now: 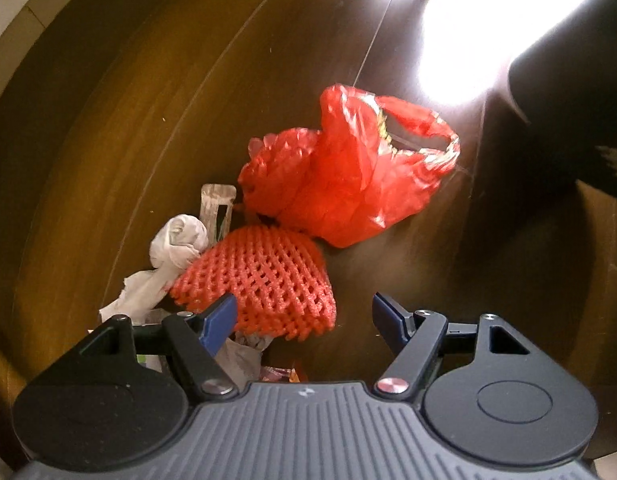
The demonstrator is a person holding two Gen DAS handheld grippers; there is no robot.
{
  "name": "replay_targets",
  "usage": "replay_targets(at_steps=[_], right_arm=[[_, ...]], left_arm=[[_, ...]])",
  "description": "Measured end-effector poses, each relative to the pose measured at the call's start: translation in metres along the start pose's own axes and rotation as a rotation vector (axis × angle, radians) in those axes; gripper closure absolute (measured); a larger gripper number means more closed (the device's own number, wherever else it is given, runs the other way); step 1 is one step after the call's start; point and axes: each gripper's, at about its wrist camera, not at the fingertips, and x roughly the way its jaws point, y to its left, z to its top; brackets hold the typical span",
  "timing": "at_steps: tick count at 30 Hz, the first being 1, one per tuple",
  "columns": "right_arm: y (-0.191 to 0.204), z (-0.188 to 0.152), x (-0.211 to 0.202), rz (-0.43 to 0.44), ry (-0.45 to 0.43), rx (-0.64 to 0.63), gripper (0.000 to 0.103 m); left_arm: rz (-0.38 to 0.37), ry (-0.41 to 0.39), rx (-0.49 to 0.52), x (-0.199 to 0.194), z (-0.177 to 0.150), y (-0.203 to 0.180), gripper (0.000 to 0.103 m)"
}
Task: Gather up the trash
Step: 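Lower the left tool to the orange foam net and grasp it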
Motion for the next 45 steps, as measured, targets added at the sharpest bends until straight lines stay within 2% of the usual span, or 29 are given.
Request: replay_targets(at_steps=[3, 4, 6, 7, 10, 15, 24, 29, 35, 38, 41, 45], right_arm=[[0.0, 0.001, 0.0, -0.005, 0.003, 0.006, 0.09], [0.001, 0.001, -0.001, -0.006, 0.003, 0.008, 0.09], [0.0, 0.0, 0.0, -0.008, 0.004, 0.015, 0.09], [0.001, 0.0, -0.001, -0.01, 0.004, 0.017, 0.09], [0.001, 0.001, -0.001, -0.013, 0.003, 0.027, 0.09], [0.0, 0.001, -0.002, -0.015, 0.001, 0.045, 0.09], [0.004, 0.001, -0.005, -0.012, -0.022, 0.073, 0.089], [0.011, 0.001, -0.007, -0.022, -0.024, 0.066, 0.089], [0.013, 0.001, -0.009, -0.032, -0.035, 0.083, 0.089], [0.013, -0.001, -0.01, -0.035, -0.035, 0.094, 0.089], [0.011, -0.001, -0.01, -0.036, -0.035, 0.107, 0.089], [0.009, 0.0, -0.009, -0.036, -0.037, 0.118, 0.089]], left_arm=[[0.043, 0.017, 0.021, 0.015, 0.003, -0.008, 0.031], [0.062, 0.016, 0.025, 0.018, 0.004, -0.01, 0.035], [0.085, 0.035, 0.032, 0.025, 0.006, -0.011, 0.065], [0.09, 0.046, 0.03, 0.028, 0.006, -0.011, 0.086], [0.114, 0.04, 0.011, 0.025, 0.007, -0.004, 0.093], [0.099, 0.006, -0.06, -0.006, 0.01, 0.013, 0.095], [-0.018, -0.092, -0.12, -0.098, 0.019, 0.017, 0.095], [-0.136, -0.136, -0.143, -0.15, 0.033, -0.006, 0.095], [-0.233, -0.227, -0.08, -0.209, 0.046, -0.047, 0.095], [-0.305, -0.258, -0.047, -0.231, 0.051, -0.065, 0.095], [-0.352, -0.266, -0.014, -0.241, 0.053, -0.086, 0.095], [-0.351, -0.242, 0.028, -0.232, 0.061, -0.116, 0.095]])
